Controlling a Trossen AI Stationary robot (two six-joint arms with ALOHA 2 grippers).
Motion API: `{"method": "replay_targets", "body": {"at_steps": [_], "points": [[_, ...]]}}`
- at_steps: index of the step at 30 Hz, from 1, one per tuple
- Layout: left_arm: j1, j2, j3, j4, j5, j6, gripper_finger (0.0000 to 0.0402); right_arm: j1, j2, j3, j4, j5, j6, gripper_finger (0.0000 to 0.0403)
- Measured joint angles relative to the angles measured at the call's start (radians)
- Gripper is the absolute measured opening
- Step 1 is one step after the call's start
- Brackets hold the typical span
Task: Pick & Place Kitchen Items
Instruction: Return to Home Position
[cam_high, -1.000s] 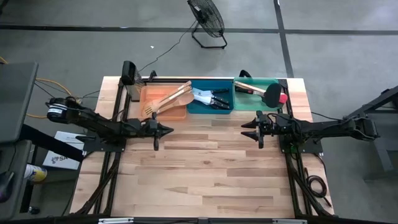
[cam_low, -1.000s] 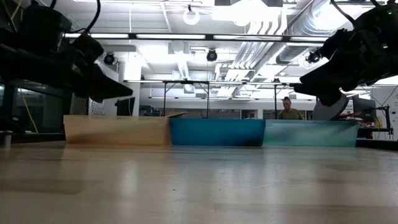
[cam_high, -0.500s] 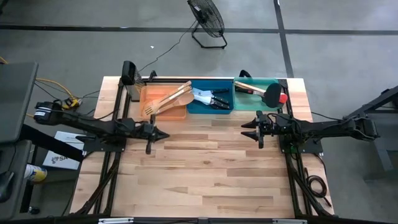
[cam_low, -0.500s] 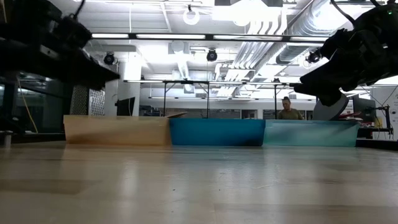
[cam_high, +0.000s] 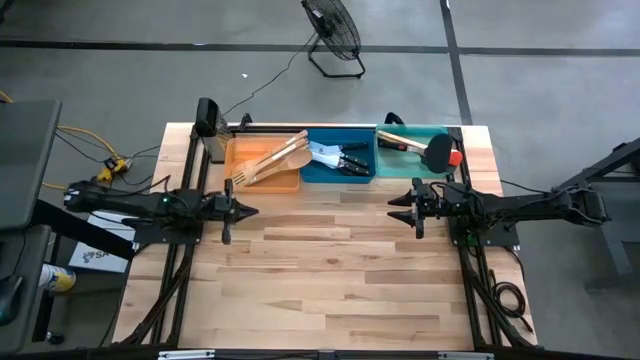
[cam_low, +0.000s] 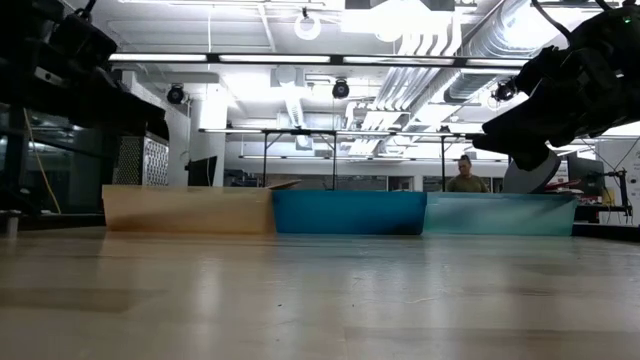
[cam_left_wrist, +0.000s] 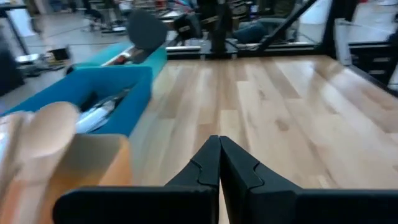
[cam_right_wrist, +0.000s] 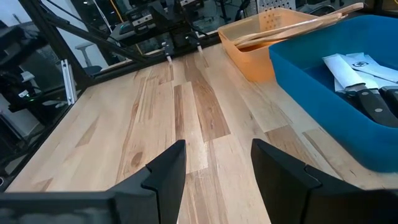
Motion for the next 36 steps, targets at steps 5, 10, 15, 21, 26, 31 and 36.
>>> {"method": "replay_targets", "body": {"at_steps": [5,10,15,21,26,31,36], "points": [[-0.002,-0.137,0.0,-0.04,0.007,-0.001,0.0,0.0,0.0,0.0,0.0,0.0,0.0,0.0174],[-0.002,-0.194,0.0,-0.041,0.015,0.007,0.0,0.0,0.001,0.0,0.0,0.0,0.0,0.0174],[-0.001,-0.195,0.0,-0.047,0.044,0.034,0.0,0.0,0.001,0.0,0.0,0.0,0.0,0.0174],[0.0,-0.196,0.007,-0.064,0.042,0.105,0.0,0.0,0.001,0.0,0.0,0.0,0.0,0.0174],[0.0,-0.196,0.009,-0.071,0.072,0.107,0.0,0.0,0.001,0.0,0.0,0.0,0.0,0.0174],[0.0,-0.196,0.009,-0.086,0.2,0.107,0.0,0.0,0.001,0.0,0.0,0.0,0.0,0.0174],[0.0,-0.196,0.009,-0.086,0.22,0.107,0.0,0.0,0.001,0.0,0.0,0.0,0.0,0.0174]]}}
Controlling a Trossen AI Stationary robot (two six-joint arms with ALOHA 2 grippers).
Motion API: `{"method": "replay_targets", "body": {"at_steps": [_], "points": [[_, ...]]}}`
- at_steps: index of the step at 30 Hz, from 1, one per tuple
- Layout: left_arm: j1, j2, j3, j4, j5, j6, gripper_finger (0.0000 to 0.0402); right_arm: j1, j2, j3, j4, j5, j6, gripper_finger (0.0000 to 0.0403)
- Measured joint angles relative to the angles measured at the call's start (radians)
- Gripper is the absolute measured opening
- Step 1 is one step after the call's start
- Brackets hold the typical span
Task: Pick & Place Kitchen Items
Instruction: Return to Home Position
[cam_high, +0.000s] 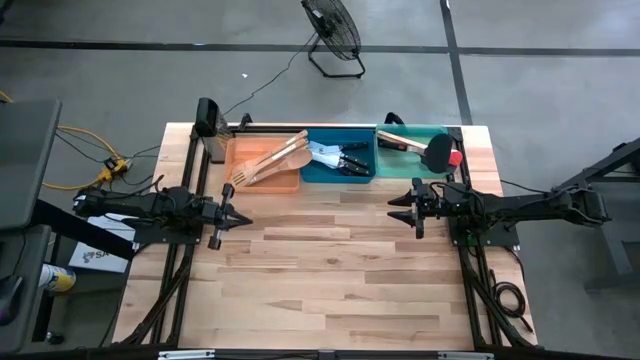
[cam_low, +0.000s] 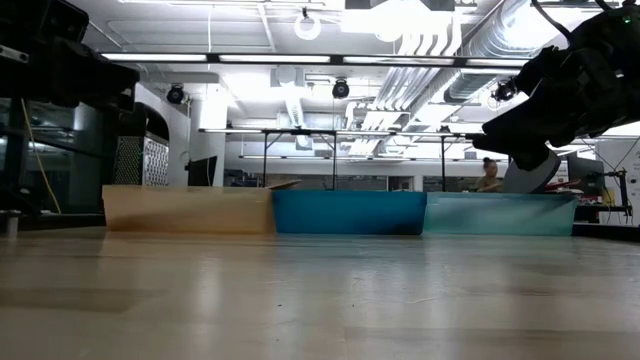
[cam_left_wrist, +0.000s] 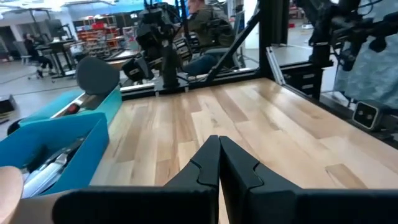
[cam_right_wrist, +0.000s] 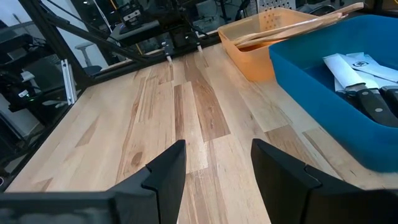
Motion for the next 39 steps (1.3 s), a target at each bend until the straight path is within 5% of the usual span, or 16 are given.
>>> {"method": "replay_targets", "body": {"at_steps": [20,39], "points": [[0.0,0.0,0.0,0.006,-0.132,-0.002,0.0,0.024,-0.256,0.0,-0.001,0.0,0.0,0.0174],[0.0,0.0,0.0,0.006,-0.127,-0.002,0.0,0.024,-0.374,0.0,-0.016,0.0,0.0,0.0174]]}}
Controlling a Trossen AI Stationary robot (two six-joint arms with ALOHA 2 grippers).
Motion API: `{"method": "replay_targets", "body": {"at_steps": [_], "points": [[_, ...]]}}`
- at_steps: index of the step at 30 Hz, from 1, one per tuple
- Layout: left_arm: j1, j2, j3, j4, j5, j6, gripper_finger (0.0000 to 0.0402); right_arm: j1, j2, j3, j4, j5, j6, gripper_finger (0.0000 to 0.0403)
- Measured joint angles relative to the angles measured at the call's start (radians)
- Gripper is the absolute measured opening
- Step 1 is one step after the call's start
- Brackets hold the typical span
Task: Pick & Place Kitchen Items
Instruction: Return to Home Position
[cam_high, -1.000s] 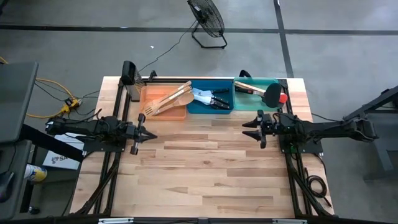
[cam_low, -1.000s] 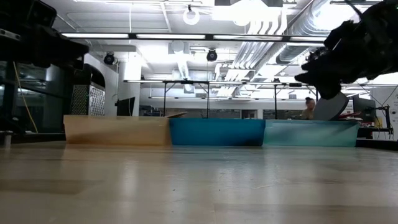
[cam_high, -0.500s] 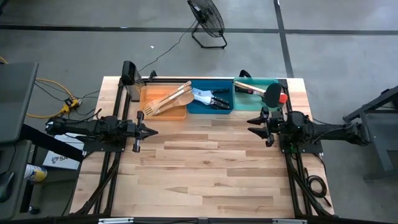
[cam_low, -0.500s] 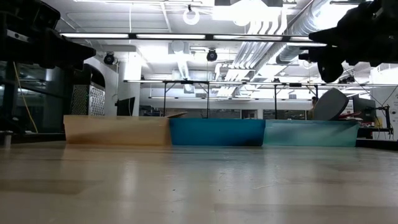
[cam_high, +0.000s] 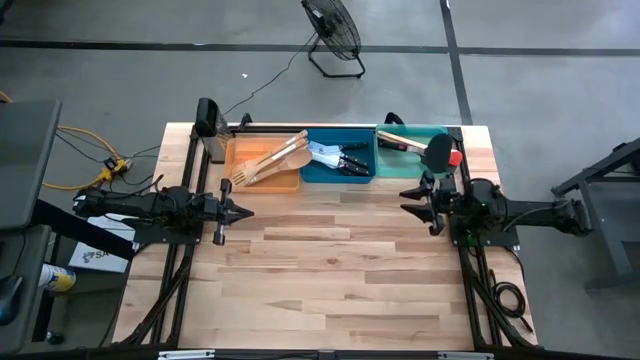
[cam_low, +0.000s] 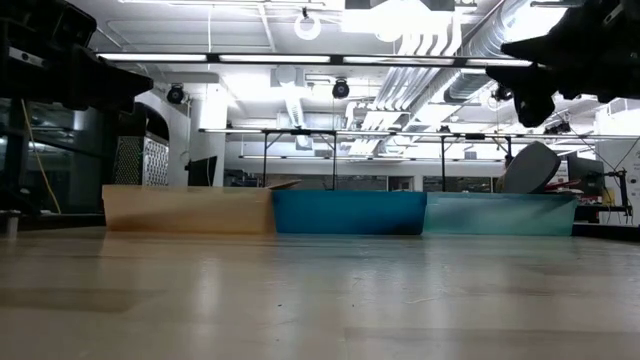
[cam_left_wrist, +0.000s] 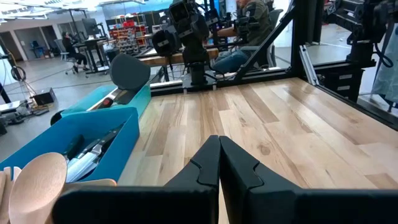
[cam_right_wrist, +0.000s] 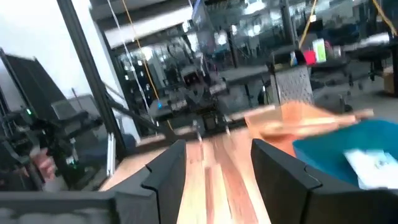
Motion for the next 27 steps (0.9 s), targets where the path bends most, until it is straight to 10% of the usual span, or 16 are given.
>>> {"method": "replay_targets", "body": {"at_steps": [8,27], "points": [[0.0,0.0,0.0,0.0,0.001,0.001,0.0,0.0,0.019,0.0,-0.299,0.003,0.001,0.0174],[0.0,0.0,0.0,0.0,0.002,0.002,0.0,0.0,0.066,0.001,-0.283,0.06,0.0,0.0174]]}}
